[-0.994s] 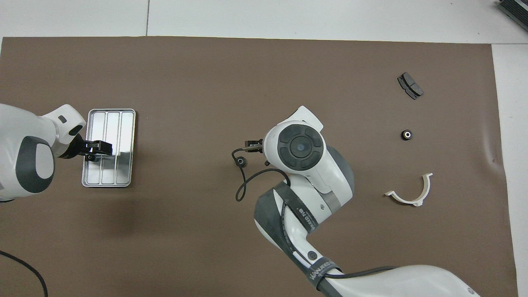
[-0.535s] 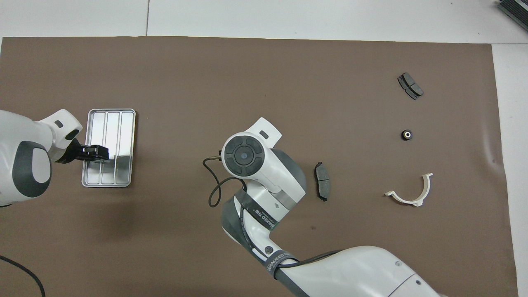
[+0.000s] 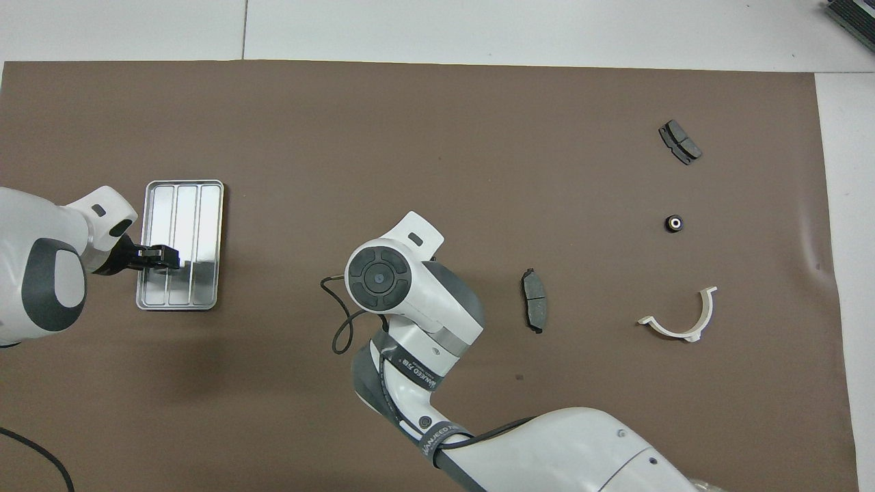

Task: Place bearing gear from tray to pile
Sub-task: 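Grasp the last black gear in the tray with the left gripper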

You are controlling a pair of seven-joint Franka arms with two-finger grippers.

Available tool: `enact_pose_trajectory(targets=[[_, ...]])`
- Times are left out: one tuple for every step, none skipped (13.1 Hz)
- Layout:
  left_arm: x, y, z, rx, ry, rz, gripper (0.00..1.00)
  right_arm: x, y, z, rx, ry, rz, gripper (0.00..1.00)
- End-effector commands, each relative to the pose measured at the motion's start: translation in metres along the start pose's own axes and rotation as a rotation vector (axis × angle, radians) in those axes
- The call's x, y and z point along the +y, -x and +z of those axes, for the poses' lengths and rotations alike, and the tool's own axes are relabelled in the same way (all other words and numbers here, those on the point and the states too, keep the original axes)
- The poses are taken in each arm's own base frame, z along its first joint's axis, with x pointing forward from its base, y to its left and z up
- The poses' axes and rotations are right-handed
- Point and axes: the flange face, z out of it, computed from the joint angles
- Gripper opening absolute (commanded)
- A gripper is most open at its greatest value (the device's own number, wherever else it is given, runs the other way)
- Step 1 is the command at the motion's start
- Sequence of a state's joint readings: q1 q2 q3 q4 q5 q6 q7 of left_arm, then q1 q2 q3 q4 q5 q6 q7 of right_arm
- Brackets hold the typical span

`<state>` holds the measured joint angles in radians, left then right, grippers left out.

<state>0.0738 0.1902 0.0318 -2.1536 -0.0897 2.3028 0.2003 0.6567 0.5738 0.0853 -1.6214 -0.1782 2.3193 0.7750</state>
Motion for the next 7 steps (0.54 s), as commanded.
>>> enact_pose_trajectory(targets=[[-0.001,0.013,0.003,0.002,-0.003,0.006,0.65,-0.001,0.002,0.008,0.006,0.014,0.019,0.45],[-0.001,0.013,0.003,0.002,-0.003,0.006,0.64,-0.001,0.004,0.009,0.004,0.015,0.020,0.44],[0.000,0.012,0.003,0.005,-0.004,0.003,0.63,0.000,0.004,0.011,0.003,0.016,0.021,0.44],[0.001,0.011,0.002,0.015,-0.006,-0.002,0.63,0.001,0.004,0.011,0.002,0.017,0.022,0.44],[0.004,0.010,0.002,0.020,-0.007,-0.007,0.62,0.000,0.004,0.011,0.008,0.011,0.022,0.43],[0.008,0.009,0.002,0.021,-0.007,-0.020,0.62,0.000,0.004,0.011,0.008,0.011,0.023,0.42],[0.012,0.008,0.003,0.023,-0.007,-0.037,0.62,0.001,0.005,0.013,0.008,0.009,0.027,0.42]])
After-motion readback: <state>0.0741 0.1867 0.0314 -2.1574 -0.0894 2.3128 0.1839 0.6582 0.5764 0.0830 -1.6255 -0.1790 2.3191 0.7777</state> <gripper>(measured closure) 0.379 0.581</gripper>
